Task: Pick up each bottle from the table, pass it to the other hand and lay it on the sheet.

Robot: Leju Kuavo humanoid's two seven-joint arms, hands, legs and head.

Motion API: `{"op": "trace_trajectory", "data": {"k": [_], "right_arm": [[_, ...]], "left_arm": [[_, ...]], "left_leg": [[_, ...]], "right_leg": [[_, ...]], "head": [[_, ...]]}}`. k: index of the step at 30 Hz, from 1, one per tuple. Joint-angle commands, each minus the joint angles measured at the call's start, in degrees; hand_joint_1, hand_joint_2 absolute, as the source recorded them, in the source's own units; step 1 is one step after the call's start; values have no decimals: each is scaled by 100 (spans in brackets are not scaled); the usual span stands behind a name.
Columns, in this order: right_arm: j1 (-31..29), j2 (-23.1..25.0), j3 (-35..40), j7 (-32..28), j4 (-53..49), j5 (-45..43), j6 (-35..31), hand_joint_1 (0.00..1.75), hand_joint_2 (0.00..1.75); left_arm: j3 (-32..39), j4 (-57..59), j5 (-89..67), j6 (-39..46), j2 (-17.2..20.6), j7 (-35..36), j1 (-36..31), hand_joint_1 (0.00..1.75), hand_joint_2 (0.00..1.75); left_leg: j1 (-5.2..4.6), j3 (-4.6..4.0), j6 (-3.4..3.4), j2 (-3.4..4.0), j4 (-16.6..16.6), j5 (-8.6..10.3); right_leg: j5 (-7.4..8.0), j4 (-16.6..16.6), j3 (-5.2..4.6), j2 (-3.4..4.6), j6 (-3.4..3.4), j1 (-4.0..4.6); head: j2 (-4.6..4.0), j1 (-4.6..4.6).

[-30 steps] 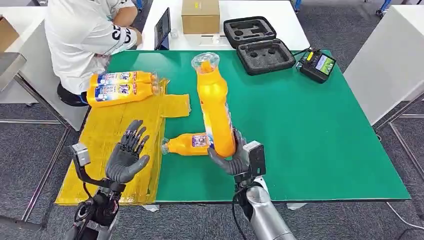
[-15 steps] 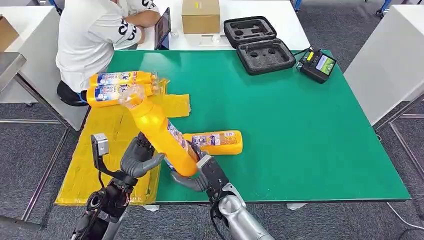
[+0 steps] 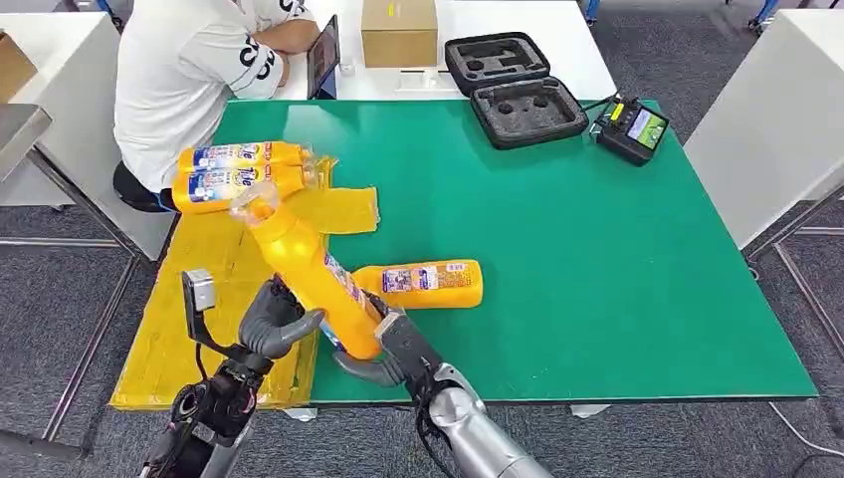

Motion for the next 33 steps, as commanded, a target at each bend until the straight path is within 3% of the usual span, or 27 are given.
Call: {"op": "trace_trajectory", "data": {"k": [1,21,22,24,25,26,33], "right_arm": [[-270,-11,418,470,623,317,-751,175,175],[-301,38,362,559,460,444,-989,175,175],[-278,44,362,551,412,438,-972,175,175],[-278,44,362,551,412,438,-972,175,175],[-238,40,374,552,341,441,-940,175,175],[-225,39,391,535,316,469,-959,175,175],[-241,54,404,512,277,497,-976,175,175]], "left_arm": [[-103,-346,-249,669,109,-6,-152,0,175],[-546,-236,-203,546,106,156,-274,0,175],[-642,-185,-315,566,142,164,-301,17,175],[-642,-185,-315,566,142,164,-301,17,175],[-650,-123,-348,652,124,121,-309,148,175],[-681,-106,-390,652,148,121,-319,171,175],[-685,-105,-466,672,209,74,-287,175,175]], "left_leg": [[7,17,-6,-6,0,-8],[5,27,-7,-15,0,-10],[4,21,-7,-15,1,-8],[4,24,-7,-14,-1,-8],[2,14,-5,-13,-2,-4],[4,27,-8,-15,-2,-9],[0,13,-4,-3,-3,-4]], "right_leg": [[-8,-3,20,0,-4,6],[-13,-1,31,-7,-5,5],[-11,0,26,-8,-4,4],[-12,0,27,-7,-5,3],[-7,-1,18,-8,-3,2],[-13,-2,31,-8,-5,3],[-5,-1,14,1,-3,0]], "head": [[0,0],[0,2],[0,0],[0,0],[0,2],[0,2],[0,2]]}}
